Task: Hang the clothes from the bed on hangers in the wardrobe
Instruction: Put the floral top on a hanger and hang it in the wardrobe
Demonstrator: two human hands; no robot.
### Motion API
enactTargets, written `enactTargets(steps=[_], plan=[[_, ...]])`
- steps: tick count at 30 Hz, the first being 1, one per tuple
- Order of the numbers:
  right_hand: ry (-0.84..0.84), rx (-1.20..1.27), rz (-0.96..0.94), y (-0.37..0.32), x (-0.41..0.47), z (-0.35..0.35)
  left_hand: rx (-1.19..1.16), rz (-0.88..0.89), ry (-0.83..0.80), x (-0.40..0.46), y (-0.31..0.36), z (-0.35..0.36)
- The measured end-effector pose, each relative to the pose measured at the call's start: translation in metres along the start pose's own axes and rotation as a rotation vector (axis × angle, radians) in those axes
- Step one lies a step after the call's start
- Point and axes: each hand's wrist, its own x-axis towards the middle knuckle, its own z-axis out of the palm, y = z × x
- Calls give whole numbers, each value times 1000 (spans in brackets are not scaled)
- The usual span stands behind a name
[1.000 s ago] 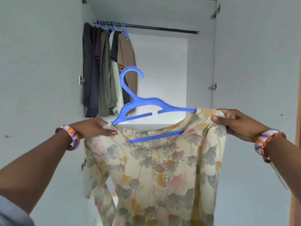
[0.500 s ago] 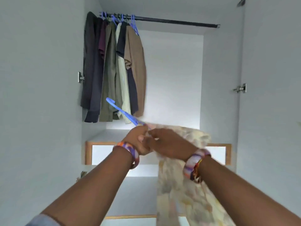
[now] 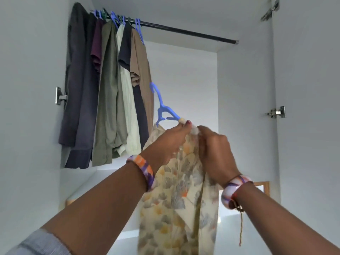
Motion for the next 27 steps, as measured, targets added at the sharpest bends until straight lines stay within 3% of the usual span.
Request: enactTargets(steps=[3, 5, 10, 15, 18, 22, 27], plan=[[171, 42, 8, 21, 39, 9, 306, 343, 113, 16, -7, -27], [282, 53, 35, 33, 67, 15, 573, 459, 179, 33, -12, -54], [453, 88, 46, 65, 152, 41, 813, 522, 347, 97, 2, -120], [589, 258, 88, 104, 266, 84, 1133, 658, 627, 183, 53, -162], [615, 376, 78, 127, 355, 113, 1357, 757, 776, 248, 107, -183], [519, 527, 92, 148, 479, 147, 1411, 886, 896, 321, 176, -209], [437, 640, 149, 154, 586, 179, 1550, 987, 944, 378, 222, -235]])
